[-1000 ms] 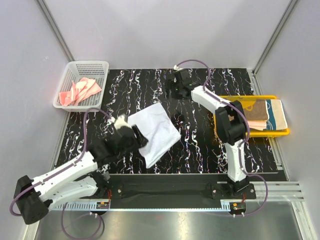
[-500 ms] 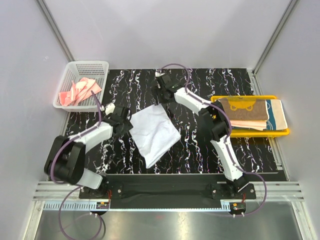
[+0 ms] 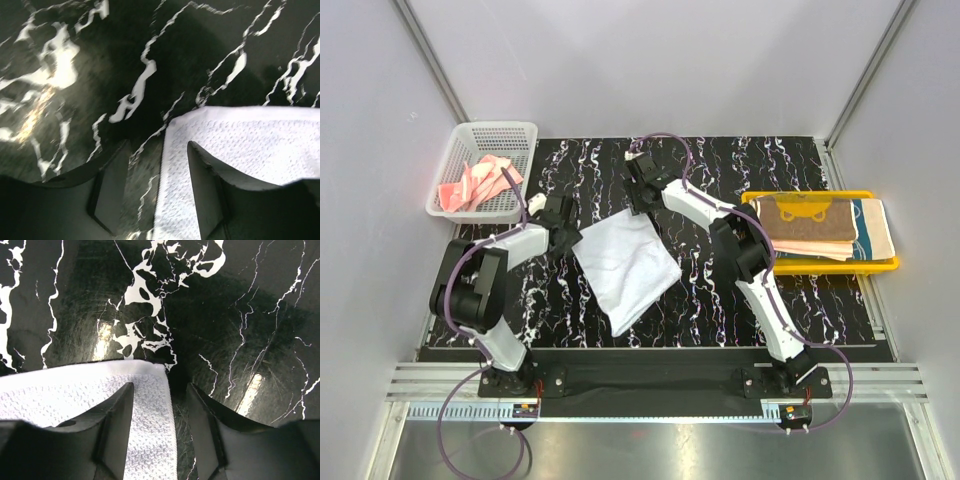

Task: Fold and stack the towels
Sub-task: Flatten out the crumpled towel

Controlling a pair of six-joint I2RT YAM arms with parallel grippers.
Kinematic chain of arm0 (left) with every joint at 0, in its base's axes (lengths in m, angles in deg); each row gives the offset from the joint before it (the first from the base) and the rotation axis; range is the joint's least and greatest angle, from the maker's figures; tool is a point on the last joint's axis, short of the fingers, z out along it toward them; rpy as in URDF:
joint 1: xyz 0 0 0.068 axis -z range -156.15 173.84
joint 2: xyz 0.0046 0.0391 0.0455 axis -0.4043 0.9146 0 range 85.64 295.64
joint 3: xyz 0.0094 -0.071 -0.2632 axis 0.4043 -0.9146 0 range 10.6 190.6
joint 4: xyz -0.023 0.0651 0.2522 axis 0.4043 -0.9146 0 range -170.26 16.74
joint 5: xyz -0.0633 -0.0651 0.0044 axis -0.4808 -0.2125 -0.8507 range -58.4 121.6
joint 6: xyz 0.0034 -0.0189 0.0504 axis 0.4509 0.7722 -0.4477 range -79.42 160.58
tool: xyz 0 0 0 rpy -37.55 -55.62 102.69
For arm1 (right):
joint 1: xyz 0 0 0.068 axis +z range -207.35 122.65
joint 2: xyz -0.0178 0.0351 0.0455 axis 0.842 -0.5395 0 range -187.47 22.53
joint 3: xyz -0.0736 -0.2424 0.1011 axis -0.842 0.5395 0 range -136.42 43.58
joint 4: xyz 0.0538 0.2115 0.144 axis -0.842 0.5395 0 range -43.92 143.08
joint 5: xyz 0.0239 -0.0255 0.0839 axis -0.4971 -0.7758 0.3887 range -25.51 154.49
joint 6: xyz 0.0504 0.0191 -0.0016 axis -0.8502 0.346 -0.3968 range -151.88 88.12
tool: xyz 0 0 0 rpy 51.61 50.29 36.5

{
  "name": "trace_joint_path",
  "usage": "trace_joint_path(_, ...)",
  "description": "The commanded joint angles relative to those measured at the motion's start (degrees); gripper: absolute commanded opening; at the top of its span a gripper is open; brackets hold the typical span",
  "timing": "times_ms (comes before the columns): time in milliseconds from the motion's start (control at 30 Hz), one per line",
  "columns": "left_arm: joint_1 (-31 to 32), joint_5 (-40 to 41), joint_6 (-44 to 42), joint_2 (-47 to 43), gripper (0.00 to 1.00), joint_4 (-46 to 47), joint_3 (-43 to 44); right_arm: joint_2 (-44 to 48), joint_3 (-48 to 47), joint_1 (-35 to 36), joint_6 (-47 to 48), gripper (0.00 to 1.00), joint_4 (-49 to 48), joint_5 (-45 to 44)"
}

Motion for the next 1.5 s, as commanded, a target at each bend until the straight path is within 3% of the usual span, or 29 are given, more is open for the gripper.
trace_joint_path(0,-0.1,-1.4,-0.7,3.6,0.52,1.5,5.0,-1.4,-0.2,0.4,0.1,0.51,1.7,-1.2)
trace_joint_path(100,0.1,-1.8,-0.7,4.8,0.5,1.3,5.8,-0.8,0.7,0.5,0.2,0.45,1.0,-1.2)
trace_joint_path(267,0.0,-2.1,-1.3,6.9,0.41,0.9,7.5,-0.4,0.5,0.4,0.4,0.22,1.5,-0.9)
trace_joint_path(467,0.0,-5.0,-3.9,10.5,0.14,0.5,11.9,0.6,1.1,0.5,0.3,0.07,1.8,-1.8)
trace_joint_path(600,0.0,-6.5,-5.5,12.6,0.0,-0.9,15.6,1.7,1.2,0.3,0.3,0.03,1.8,-2.9)
trace_joint_path(867,0.1,-7.8,-10.1,8.1,0.0,-0.3,18.2,9.3,5.8,-0.8,-1.1,0.0,-0.1,-6.7)
trace_joint_path(1033,0.7,-8.7,-12.0,-2.2,0.0,0.0,17.2,19.0,10.0,-1.0,-0.5,0.0,-1.0,-8.6)
trace_joint_path(1467,10.7,-8.3,-21.8,-31.5,0.0,-2.0,9.4,49.0,27.5,0.6,0.1,0.0,-5.6,-4.7)
